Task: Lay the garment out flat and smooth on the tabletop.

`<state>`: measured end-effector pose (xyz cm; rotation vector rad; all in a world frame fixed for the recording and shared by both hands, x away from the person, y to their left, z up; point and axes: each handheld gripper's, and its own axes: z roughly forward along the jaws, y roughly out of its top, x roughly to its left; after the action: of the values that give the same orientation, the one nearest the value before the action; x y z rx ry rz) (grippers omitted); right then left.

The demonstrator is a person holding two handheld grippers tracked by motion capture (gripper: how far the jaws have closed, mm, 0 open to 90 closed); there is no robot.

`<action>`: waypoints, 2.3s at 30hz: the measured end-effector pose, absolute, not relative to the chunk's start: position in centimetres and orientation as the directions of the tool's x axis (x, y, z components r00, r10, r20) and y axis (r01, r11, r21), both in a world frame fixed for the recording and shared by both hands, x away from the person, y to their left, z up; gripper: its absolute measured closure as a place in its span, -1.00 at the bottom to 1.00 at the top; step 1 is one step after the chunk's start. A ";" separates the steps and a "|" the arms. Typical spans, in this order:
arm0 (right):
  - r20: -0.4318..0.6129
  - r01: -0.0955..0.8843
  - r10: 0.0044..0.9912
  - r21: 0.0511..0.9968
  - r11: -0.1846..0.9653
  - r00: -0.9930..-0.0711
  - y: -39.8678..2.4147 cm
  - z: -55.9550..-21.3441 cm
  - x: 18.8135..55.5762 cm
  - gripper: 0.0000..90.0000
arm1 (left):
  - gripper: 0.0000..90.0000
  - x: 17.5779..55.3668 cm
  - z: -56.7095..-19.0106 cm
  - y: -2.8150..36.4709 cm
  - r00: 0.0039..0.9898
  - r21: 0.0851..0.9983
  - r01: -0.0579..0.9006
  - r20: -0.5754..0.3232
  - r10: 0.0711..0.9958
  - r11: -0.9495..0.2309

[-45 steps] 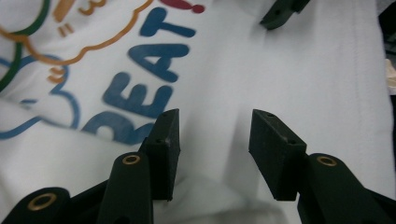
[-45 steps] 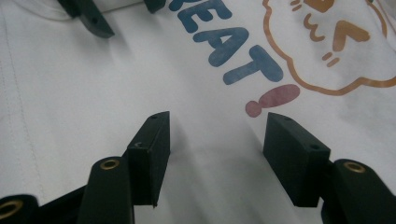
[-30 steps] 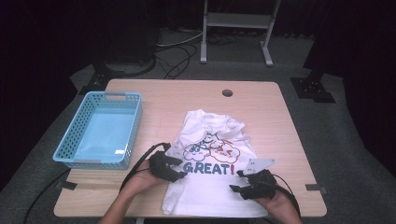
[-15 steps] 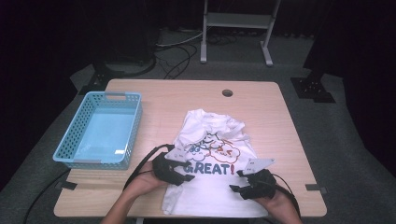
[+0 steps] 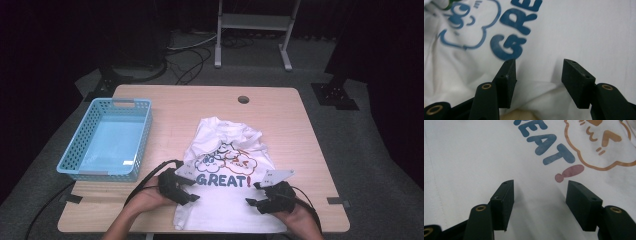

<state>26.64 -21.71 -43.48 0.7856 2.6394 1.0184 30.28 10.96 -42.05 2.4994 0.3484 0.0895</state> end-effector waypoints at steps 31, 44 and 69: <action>0.001 0.408 0.544 0.662 0.629 -0.839 -21.8 -43.4 26.7 -0.27 | -0.10 29.8 -42.6 13.6 0.952 0.635 0.259 -0.038 0.305 -0.728; 0.004 0.394 0.517 0.654 0.646 -0.856 -22.8 -43.4 26.6 -0.28 | -0.11 28.8 -42.6 15.6 0.943 0.635 0.259 -0.003 0.332 -0.728; -0.030 0.433 0.645 0.717 0.546 -0.764 -22.2 -39.5 31.5 -0.40 | -0.28 28.1 -40.6 13.1 0.944 0.782 0.198 0.009 0.329 -0.591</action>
<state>31.49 -22.24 -39.54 0.8939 2.4952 1.0390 28.08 13.07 -40.64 2.2197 0.3701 0.1908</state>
